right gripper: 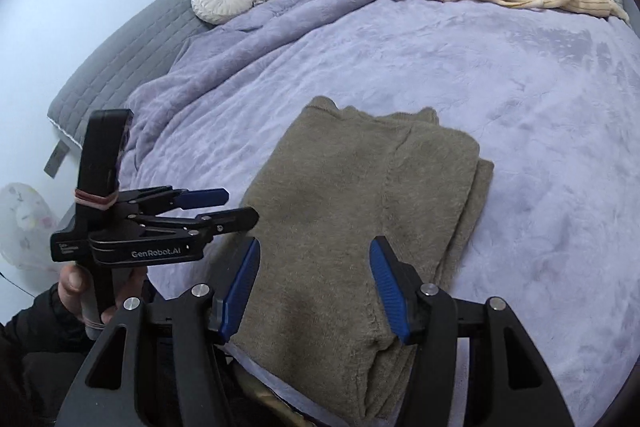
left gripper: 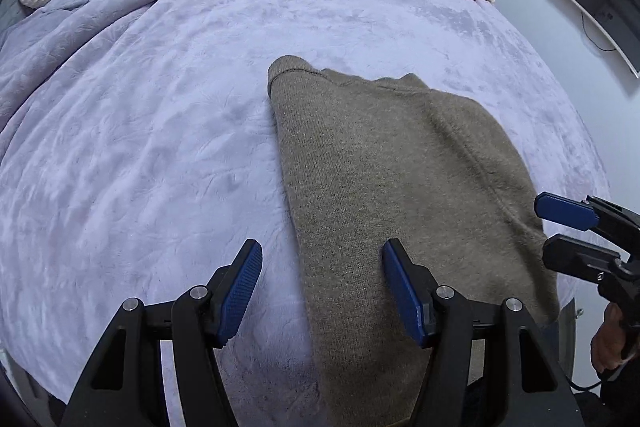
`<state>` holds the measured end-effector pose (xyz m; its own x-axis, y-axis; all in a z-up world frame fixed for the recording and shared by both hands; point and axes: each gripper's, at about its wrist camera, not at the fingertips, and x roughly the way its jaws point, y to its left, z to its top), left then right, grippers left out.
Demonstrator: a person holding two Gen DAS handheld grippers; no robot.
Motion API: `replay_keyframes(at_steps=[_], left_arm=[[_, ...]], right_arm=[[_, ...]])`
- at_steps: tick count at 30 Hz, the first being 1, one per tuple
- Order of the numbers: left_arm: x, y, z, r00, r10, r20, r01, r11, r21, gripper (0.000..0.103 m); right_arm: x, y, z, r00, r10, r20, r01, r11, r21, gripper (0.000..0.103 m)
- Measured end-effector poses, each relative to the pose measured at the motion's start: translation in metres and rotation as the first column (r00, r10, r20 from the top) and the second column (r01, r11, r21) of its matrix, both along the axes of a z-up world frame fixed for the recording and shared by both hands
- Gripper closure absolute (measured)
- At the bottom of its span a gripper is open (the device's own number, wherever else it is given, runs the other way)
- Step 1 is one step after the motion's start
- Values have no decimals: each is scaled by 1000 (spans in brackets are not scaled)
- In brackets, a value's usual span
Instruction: Fold small clothes
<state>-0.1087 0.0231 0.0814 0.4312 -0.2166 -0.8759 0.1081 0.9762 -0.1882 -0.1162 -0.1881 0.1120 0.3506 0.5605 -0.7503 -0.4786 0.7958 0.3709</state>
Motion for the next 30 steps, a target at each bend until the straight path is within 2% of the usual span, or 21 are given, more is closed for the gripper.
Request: replay_keyframes(at_steps=[3, 6, 8, 11, 14, 18, 24, 27, 28, 30], left_arm=[[2, -1, -9, 1000, 0, -12, 0, 1000, 15, 39], [2, -4, -18, 1000, 6, -6, -5, 999, 48, 21], [3, -4, -24, 1000, 4, -9, -4, 999, 49, 20], [5, 1, -26, 1000, 9, -25, -9, 1000, 20, 20], [8, 0, -13, 1000, 3, 1, -3, 1000, 2, 20], [36, -8, 0, 1000, -1, 28, 0, 1000, 12, 20], [88, -17, -31, 997, -15, -79, 18, 999, 43, 20], [100, -19, -46, 994, -20, -111, 26, 998, 57, 20], [103, -20, -50, 993, -15, -121, 23, 998, 59, 16], [106, -19, -52, 992, -8, -125, 15, 998, 55, 15]], right_arm=[[8, -9, -27, 996, -32, -78, 31, 999, -16, 42], [11, -17, -48, 991, -59, -116, 59, 998, -3, 43], [9, -20, -55, 994, -51, -98, 52, 999, 12, 43], [6, -19, -54, 997, -35, -75, 34, 999, -12, 43], [10, -15, -37, 998, -10, -65, 9, 1000, -14, 42], [37, -9, -20, 1000, 13, -21, -13, 1000, 7, 40], [98, -9, -47, 994, -10, -110, 12, 1000, 14, 41], [113, -14, -59, 991, -16, -136, 22, 999, 47, 41], [115, -15, -61, 990, -15, -138, 23, 998, 55, 41], [119, -14, -62, 990, -16, -137, 24, 998, 58, 41]])
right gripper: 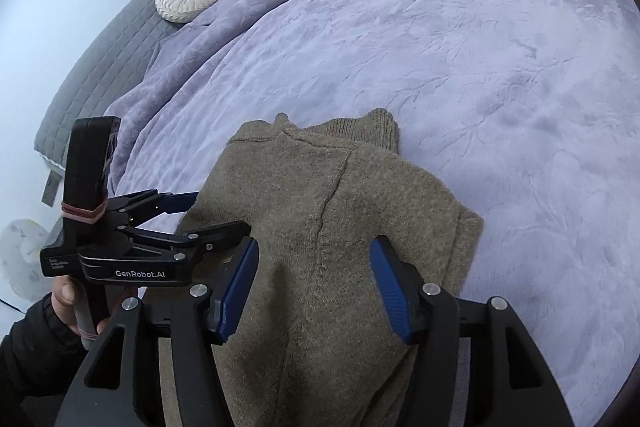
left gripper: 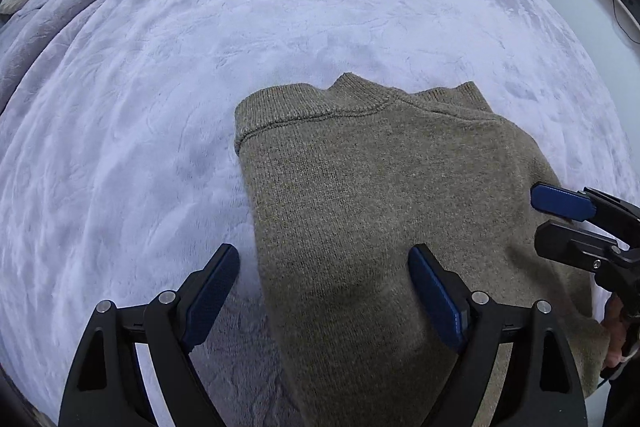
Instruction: Fold small clothes
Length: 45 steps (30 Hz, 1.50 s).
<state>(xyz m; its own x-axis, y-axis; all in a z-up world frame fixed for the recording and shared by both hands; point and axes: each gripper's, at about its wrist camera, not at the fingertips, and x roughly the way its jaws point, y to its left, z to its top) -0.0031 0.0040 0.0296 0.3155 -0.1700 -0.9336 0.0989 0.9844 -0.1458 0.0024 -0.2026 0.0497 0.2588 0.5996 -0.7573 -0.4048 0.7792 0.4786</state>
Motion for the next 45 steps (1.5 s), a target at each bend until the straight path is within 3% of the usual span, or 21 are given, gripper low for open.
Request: replay_keyframes(at_steps=[4, 9, 15, 18, 24, 29, 32, 37, 40, 43, 45], left_arm=[[-21, 1, 25, 999, -14, 48, 15, 1000, -15, 15], [-71, -8, 51, 992, -74, 102, 73, 997, 5, 15], [-105, -11, 51, 993, -54, 107, 49, 998, 44, 15], [-117, -11, 40, 993, -60, 99, 56, 997, 48, 15], [-130, -7, 31, 994, -39, 105, 35, 999, 40, 8], [-144, -16, 56, 987, -57, 151, 41, 994, 103, 8], [-148, -23, 65, 983, -60, 171, 32, 986, 161, 8], [-148, -26, 68, 987, -43, 152, 21, 990, 143, 8], [-150, -26, 68, 990, -29, 139, 16, 996, 90, 8], [-154, -25, 68, 992, -10, 124, 1, 997, 73, 8], [-154, -28, 67, 993, 3, 120, -19, 992, 127, 8]], right_arm=[[-20, 2, 20, 999, 0, 41, 1, 1000, -31, 41], [-86, 7, 51, 983, 129, 131, -125, 992, -34, 40], [-134, 10, 49, 971, 202, 130, -198, 979, -41, 40], [-142, 5, 29, 977, 185, 106, -176, 980, -91, 41], [-155, -16, 10, 986, 143, 87, -138, 989, -58, 41], [-172, -14, 38, 984, 114, 133, -95, 985, -144, 40], [-179, -8, 57, 978, 77, 195, -30, 973, -230, 28], [-185, 2, 77, 966, 51, 253, 28, 953, -301, 26], [-186, 10, 77, 965, 53, 257, 49, 926, -375, 25], [-187, 11, 75, 966, 59, 250, 45, 919, -391, 25], [-187, 11, 73, 968, 62, 242, 40, 918, -395, 25]])
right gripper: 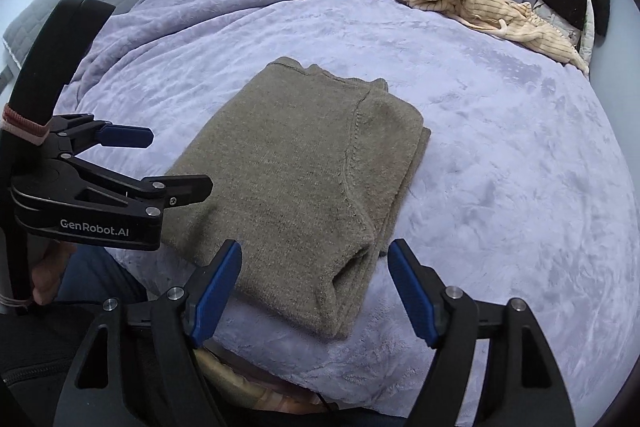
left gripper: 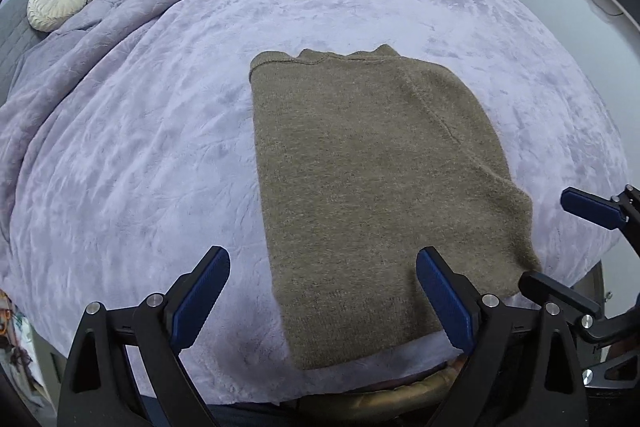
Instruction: Fold small clothes
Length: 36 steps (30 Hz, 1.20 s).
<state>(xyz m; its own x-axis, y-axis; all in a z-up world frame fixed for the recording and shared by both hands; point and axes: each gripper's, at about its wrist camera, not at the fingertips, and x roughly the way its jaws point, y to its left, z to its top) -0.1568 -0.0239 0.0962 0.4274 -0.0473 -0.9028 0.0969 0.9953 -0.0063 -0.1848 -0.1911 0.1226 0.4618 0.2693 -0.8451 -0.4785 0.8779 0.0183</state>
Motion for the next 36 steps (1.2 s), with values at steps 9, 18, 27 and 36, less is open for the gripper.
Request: replay_keyframes(at_steps=[9, 18, 27, 36], left_arm=[[10, 0, -7, 998, 14, -55, -11, 999, 40, 8], [23, 4, -3, 997, 31, -69, -27, 998, 58, 8], [31, 4, 0, 997, 30, -71, -26, 998, 55, 8], [35, 6, 1, 997, 35, -69, -31, 998, 58, 8]], right_arm=[[8, 8, -9, 999, -27, -22, 25, 998, -65, 25], [19, 15, -9, 998, -51, -45, 47, 995, -83, 25], [27, 18, -4, 998, -51, -45, 47, 996, -81, 25], [35, 13, -1, 997, -68, -46, 65, 996, -68, 25]])
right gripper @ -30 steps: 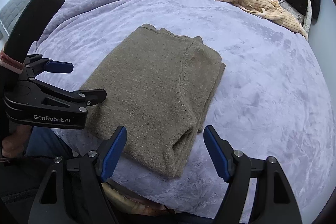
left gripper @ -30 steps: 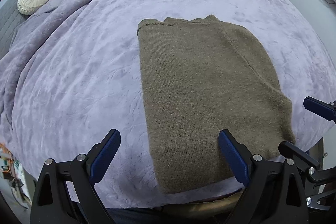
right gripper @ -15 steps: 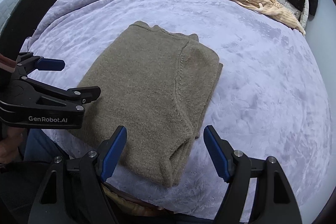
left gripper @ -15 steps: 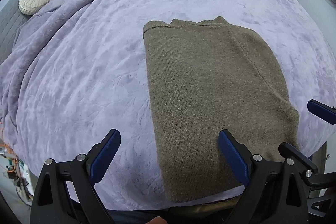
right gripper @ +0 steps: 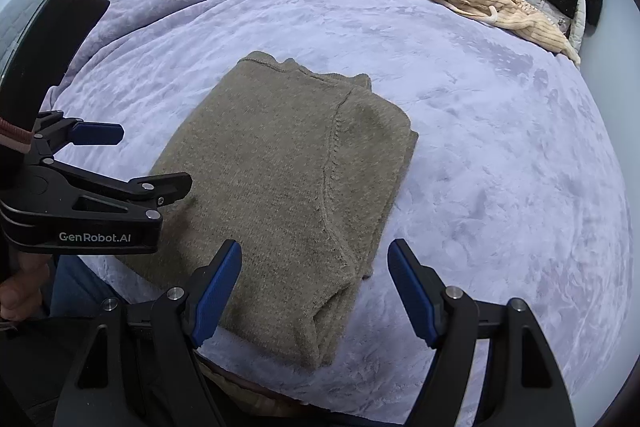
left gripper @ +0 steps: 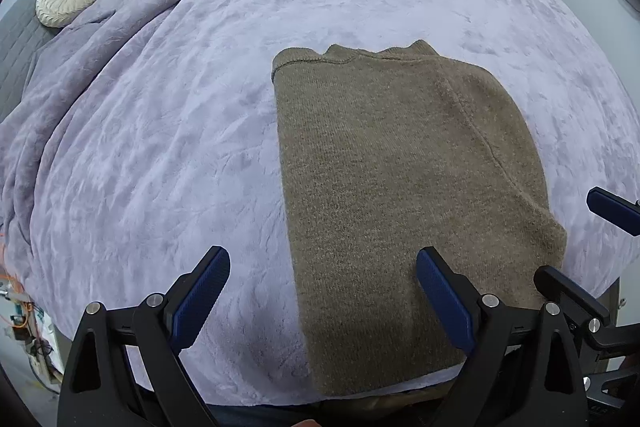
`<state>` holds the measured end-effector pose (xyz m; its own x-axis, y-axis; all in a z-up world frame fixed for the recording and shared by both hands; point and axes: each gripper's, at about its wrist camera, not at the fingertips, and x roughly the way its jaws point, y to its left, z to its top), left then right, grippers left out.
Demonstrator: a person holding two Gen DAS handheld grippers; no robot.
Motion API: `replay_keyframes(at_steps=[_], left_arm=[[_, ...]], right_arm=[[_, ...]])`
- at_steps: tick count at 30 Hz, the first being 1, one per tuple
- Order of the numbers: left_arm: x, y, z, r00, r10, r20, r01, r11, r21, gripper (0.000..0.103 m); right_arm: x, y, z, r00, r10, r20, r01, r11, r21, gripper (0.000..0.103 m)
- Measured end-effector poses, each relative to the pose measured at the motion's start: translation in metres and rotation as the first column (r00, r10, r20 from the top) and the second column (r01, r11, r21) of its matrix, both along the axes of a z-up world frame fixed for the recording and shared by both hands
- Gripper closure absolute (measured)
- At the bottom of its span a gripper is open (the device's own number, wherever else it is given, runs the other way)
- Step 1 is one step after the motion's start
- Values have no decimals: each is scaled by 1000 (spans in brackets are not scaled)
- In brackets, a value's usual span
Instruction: Fold small clothes
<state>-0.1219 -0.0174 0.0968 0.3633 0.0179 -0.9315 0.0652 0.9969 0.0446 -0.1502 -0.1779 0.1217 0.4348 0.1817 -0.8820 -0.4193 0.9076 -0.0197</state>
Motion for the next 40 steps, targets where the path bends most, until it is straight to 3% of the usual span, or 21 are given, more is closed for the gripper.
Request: replay_keyframes(at_steps=[40], left_arm=[[-10, -3, 10, 1000, 10, 25, -9, 999, -31, 8]], right_arm=[[-6, 0, 5, 1000, 4, 22, -4, 1000, 10, 25]])
